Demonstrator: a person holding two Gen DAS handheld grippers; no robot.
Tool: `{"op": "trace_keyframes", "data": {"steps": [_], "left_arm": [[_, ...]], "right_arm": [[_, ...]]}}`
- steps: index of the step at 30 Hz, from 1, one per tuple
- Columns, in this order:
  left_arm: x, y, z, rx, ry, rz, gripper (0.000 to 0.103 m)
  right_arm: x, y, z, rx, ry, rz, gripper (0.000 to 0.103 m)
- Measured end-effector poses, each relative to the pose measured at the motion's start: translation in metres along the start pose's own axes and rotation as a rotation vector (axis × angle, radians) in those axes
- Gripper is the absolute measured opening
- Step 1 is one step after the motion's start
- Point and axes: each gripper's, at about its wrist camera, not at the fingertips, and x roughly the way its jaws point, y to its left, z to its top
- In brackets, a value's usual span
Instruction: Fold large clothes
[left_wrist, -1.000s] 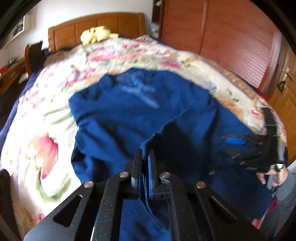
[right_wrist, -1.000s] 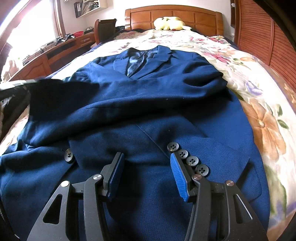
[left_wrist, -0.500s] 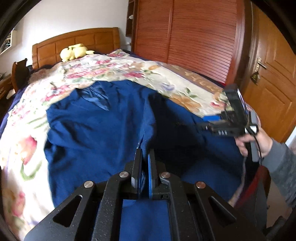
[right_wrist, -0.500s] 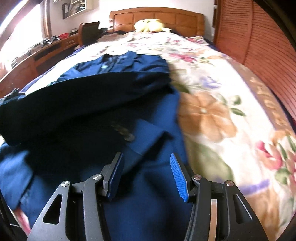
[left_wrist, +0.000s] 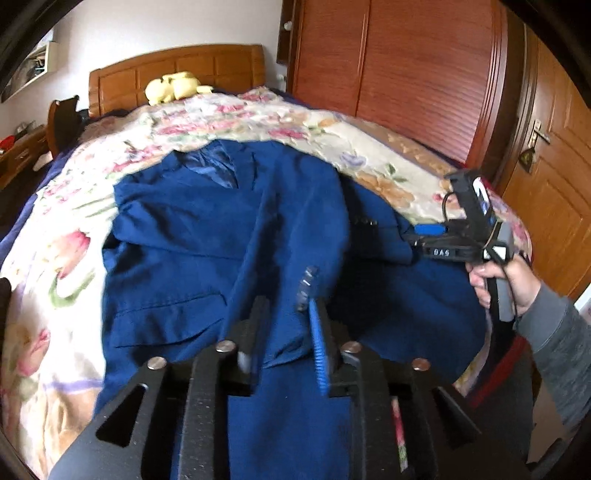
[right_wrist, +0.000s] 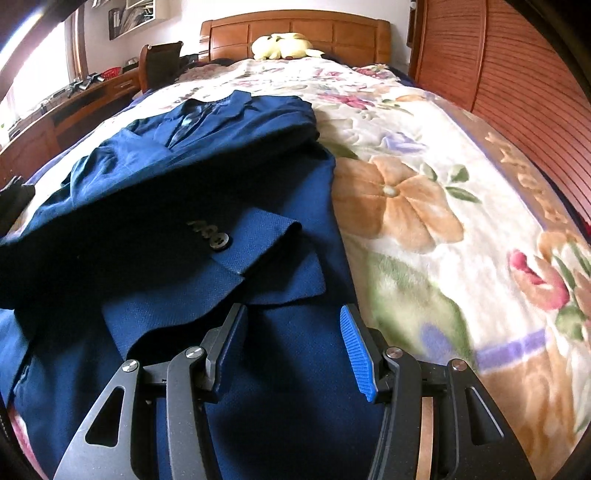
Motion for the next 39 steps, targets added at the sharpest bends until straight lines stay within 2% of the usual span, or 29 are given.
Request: {"op": "trace_keyframes", "data": {"steps": [2,5,13,20,28,34,36,38,39], "left_arm": [[-0.007,0.004,0.0,-0.008,-0.01,0.005,0.032],[-0.005,0.011,-0.001,0.001,-0.002,0.036,0.034],[0.037,0.039,-0.016,-0.047,0.105,0.062,0.036],[0.059,0.047,-0.029,-0.068,0.169,0.076,0.036],[0.066,0.039,-0.031,-0.067,0.181,0.075,0.036],[0.065,0.031,-0.038,-0.058,0.173,0.045,0.036],[0.065,0.03,-0.039,-0.051,0.171,0.036,0.031],[0.064,0.03,-0.038,-0.047,0.169,0.033,0.015],[0.063,0.03,-0.037,-0.046,0.165,0.032,0.011]], "right_arm": [[0.0,0.0,-0.002,0.003,-0.002,0.005,0.054],[0.001,-0.001,-0.003,0.013,0.0,0.02,0.054],[0.0,-0.006,-0.003,0.021,-0.002,0.032,0.054],[0.001,-0.007,-0.003,0.024,-0.002,0.037,0.054],[0.001,-0.007,-0.003,0.025,-0.001,0.039,0.054],[0.001,-0.007,-0.003,0.027,0.0,0.041,0.054],[0.001,-0.007,-0.003,0.028,0.0,0.044,0.054],[0.002,-0.007,-0.003,0.03,0.001,0.045,0.054],[0.002,-0.006,-0.003,0.031,0.001,0.046,0.054]]}}
